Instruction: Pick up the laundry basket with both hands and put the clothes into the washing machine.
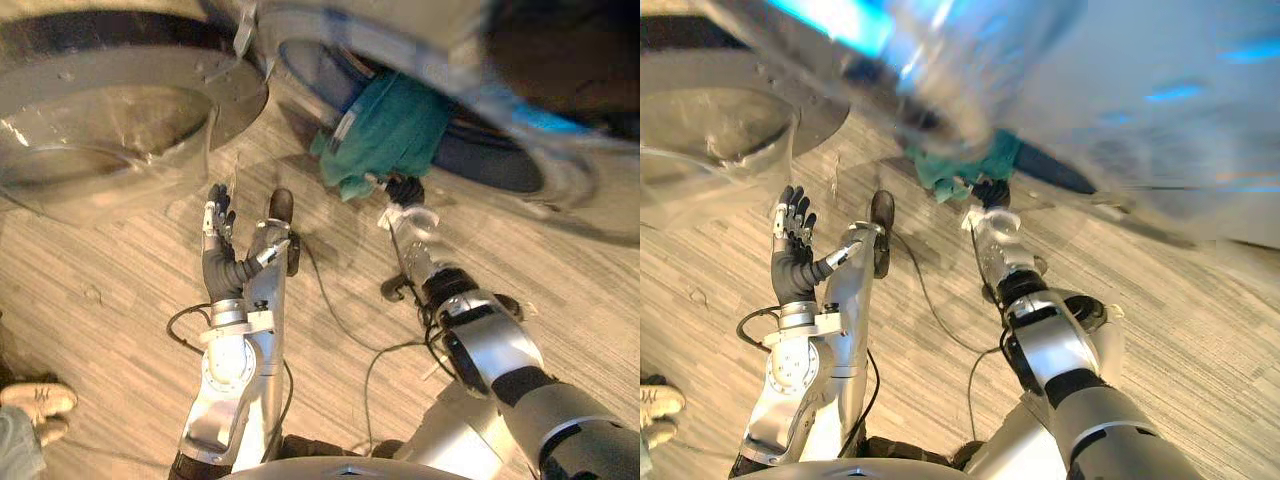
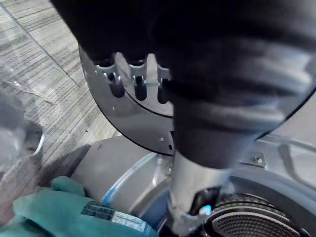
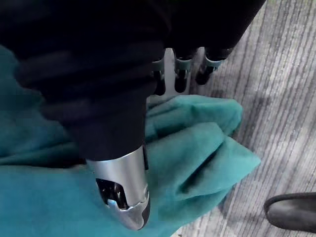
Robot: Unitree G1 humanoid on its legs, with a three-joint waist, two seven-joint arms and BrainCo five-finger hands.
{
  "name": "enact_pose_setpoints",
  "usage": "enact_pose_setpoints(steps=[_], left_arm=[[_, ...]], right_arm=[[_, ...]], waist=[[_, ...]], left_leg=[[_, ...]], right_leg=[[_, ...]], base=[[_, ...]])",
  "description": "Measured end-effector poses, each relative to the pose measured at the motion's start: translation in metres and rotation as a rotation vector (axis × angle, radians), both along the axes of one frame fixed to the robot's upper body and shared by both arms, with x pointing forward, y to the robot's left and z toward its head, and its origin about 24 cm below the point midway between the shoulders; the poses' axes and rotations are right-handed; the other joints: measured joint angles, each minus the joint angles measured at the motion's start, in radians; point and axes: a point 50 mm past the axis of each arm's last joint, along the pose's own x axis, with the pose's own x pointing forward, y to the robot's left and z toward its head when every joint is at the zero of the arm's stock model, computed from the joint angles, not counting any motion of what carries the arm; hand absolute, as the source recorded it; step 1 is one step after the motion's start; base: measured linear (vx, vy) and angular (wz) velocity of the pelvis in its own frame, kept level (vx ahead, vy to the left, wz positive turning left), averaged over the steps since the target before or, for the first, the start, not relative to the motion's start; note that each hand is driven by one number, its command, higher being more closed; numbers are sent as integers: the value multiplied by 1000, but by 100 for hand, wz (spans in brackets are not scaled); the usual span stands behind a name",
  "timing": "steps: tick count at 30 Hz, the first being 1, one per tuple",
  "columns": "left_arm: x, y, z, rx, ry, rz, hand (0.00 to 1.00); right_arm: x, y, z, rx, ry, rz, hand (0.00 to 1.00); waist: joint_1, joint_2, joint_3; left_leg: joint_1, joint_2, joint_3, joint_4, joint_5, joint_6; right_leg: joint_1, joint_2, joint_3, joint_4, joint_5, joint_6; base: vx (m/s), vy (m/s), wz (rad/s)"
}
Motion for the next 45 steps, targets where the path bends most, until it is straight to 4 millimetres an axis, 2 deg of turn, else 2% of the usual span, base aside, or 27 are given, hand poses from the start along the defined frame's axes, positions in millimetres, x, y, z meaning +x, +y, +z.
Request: enact_pose_setpoints(steps=[3, 5, 6, 7, 8, 9, 10, 11, 13, 16, 18, 23, 26, 30, 34, 37, 40, 45], left_arm=[[0, 0, -5, -6, 24, 6, 0], [-3, 0, -5, -16, 26, 11, 0], [-3, -1, -5, -19, 28, 7, 0], [-5, -5, -5, -26, 28, -7, 0], [-11, -6, -2, -35, 16, -16, 0], [-13, -5, -1, -31, 7, -15, 0], [-13, -5, 3, -41, -8, -13, 0], [-12, -4, 2, -50, -3, 0, 0], [-13, -3, 1, -75, 8, 10, 0], [-14, -3, 2, -84, 0, 17, 0], [-15, -6, 3, -93, -2, 14, 0], [-15, -6, 2, -99, -1, 23, 0], [-15, -5, 2, -103, 1, 31, 0], [-15, -5, 2, -107, 3, 40, 0], [-14, -5, 1, -109, 9, 54, 0], [-6, -9, -6, -91, 38, 57, 0], [-2, -11, -11, -78, 64, 59, 0], [0, -13, -16, -59, 88, 68, 0]], right_arm=[[3, 0, 10, -74, -14, 4, 0], [6, 5, 25, -217, -55, 33, 0], [7, 5, 29, -251, -61, 36, 0], [8, 7, 37, -326, -88, 47, 0], [8, 8, 43, -376, -113, 53, 0], [8, 7, 46, -385, -123, 50, 0], [10, 5, 61, -418, -155, 36, 0], [12, 5, 73, -425, -184, 29, 100], [12, 6, 80, -425, -199, 28, 100], [12, 11, 87, -363, -224, 25, 100], [12, 2, 101, -239, -268, -38, 100], [9, 6, 105, 13, -289, -63, 100], [5, 8, 100, 155, -309, -76, 100], [-2, 4, 100, 348, -359, -146, 100], [-16, -5, 77, 633, -371, -288, 100], [-30, -12, 53, 766, -368, -399, 100], [-46, -16, 34, 835, -372, -474, 100], [-71, -10, 24, 844, -404, -507, 100]], waist=[[-4, 8, -3], [-1, 10, -4], [1, 12, -6], [14, 17, -2], [14, 22, 4], [9, 19, 5], [11, 33, 26], [12, 25, 37], [22, 24, 38], [20, 24, 38], [24, 24, 38], [23, 24, 38], [20, 24, 38], [10, 24, 38], [-2, 23, 37], [-19, 15, 35], [-39, 14, 34], [-76, 3, 29]], left_leg=[[0, -22, 5, -71, 29, -1], [-4, -24, 4, -128, 42, 0], [-12, -23, 1, -119, 48, 8], [-19, -21, 12, -48, 27, 36], [-31, -40, -7, -46, 33, 5], [-51, -50, -11, -42, 43, 1], [-86, -58, -21, -42, 54, -2], [-121, -58, -21, -46, 58, -3], [-148, -61, -24, -44, 71, -7], [-154, -75, -28, -39, 129, -15], [-154, -77, -24, -36, 154, -5], [-156, -73, -17, -25, 149, 2], [-156, -63, -16, -3, 136, 3], [-155, -58, -13, 2, 133, 6], [-130, -57, -9, -6, 135, 7], [-72, -46, -1, -55, 144, 9], [16, -22, 18, -144, 163, 10], [154, 17, 47, -267, 185, 20]], right_leg=[[-8, -13, -7, -11, -3, 4], [-13, -13, -23, -31, -6, 7], [-17, -12, -30, -41, -9, 1], [-17, -3, -48, -47, -8, 2], [-23, 7, -27, 48, -14, 4], [-6, 12, -16, 39, -63, -8], [-30, 10, -30, 53, -75, -28], [-59, -2, -41, 57, -84, -38], [-86, -14, -45, 78, -85, -42], [-92, -28, -35, 100, -89, -45], [-90, -28, -32, 101, -87, -49], [-94, -26, -21, 99, -81, -50], [-96, -16, -9, 102, -76, -48], [-96, -12, -5, 101, -70, -46], [-77, -10, -2, 94, -66, -52], [-30, 10, -9, 45, -47, -47], [42, 46, -25, -47, -10, -40], [153, 113, -39, -191, 52, -29]], base=[[-83, -34, 57], [-75, -44, 38], [0, 0, 0], [39, 40, -14], [49, 52, -4], [16, 18, 31], [-24, -7, 53], [-20, -12, 43], [-7, 5, 19], [-15, 38, 11], [11, 59, 6], [11, 71, -4], [-3, 75, -17], [-7, 61, -8], [1, 57, 1], [-4, 59, -7], [11, 78, -19], [32, 80, -28]])
